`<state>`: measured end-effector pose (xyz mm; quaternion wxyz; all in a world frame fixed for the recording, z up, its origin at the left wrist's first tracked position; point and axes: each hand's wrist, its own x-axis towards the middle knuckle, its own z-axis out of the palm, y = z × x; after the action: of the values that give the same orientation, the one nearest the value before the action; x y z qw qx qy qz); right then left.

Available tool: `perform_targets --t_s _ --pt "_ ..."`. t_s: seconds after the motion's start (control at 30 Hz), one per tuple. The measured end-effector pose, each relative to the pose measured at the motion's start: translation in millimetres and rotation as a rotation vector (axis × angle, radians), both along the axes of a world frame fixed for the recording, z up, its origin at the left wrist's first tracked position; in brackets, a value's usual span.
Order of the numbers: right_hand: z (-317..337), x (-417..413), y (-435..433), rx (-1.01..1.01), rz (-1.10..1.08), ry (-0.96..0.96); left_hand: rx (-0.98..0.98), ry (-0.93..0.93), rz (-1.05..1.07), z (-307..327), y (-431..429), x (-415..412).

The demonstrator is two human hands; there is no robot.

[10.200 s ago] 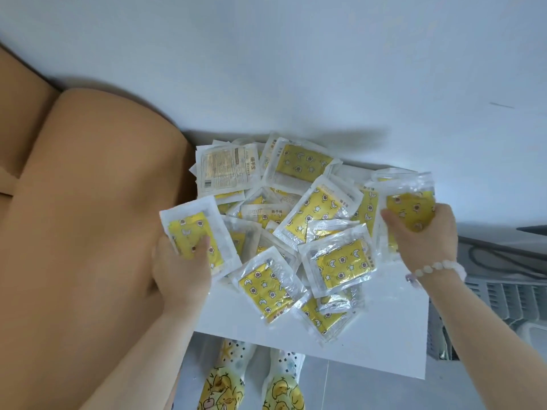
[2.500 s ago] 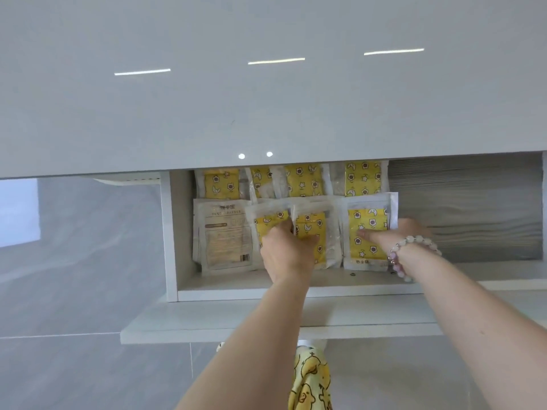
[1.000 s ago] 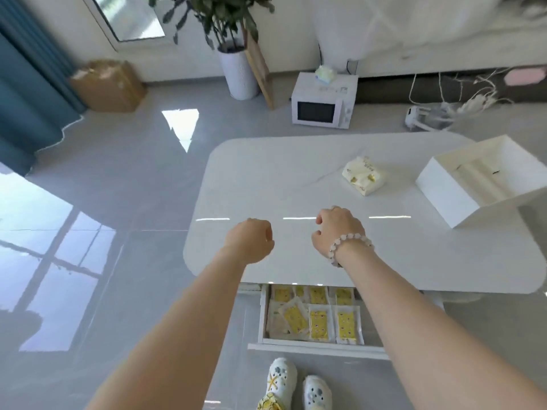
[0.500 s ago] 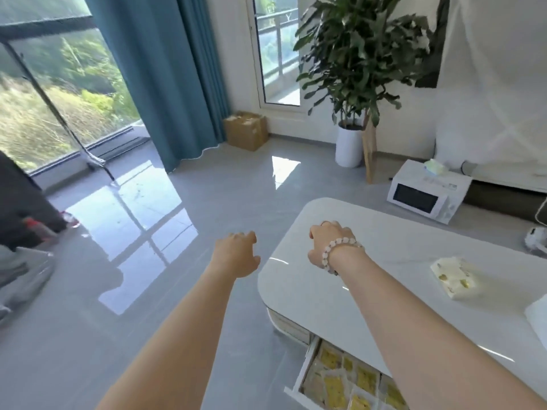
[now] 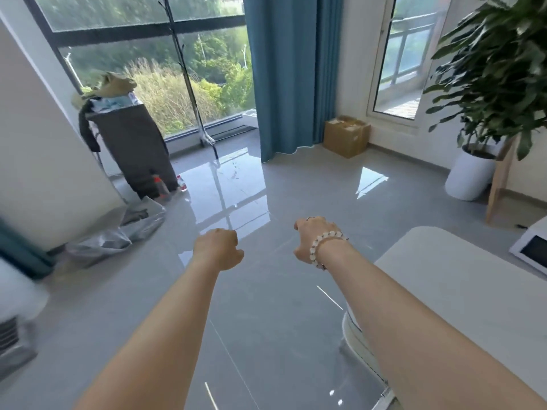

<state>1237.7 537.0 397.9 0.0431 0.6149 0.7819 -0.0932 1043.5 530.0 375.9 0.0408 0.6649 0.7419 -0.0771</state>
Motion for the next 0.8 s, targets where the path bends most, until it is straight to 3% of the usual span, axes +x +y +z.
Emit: perform_targets --t_s 0.37,0.8 --pt "-3.2 -214.7 20.6 0.035 0.316 0.015 -0.026 0.03 0.286 -2.7 -29.9 -202.6" --pt "-19.9 -347.7 30.1 0.046 0.519 -0.099 -0.032 -0.025 0.481 -38.5 -53.8 -317.4"
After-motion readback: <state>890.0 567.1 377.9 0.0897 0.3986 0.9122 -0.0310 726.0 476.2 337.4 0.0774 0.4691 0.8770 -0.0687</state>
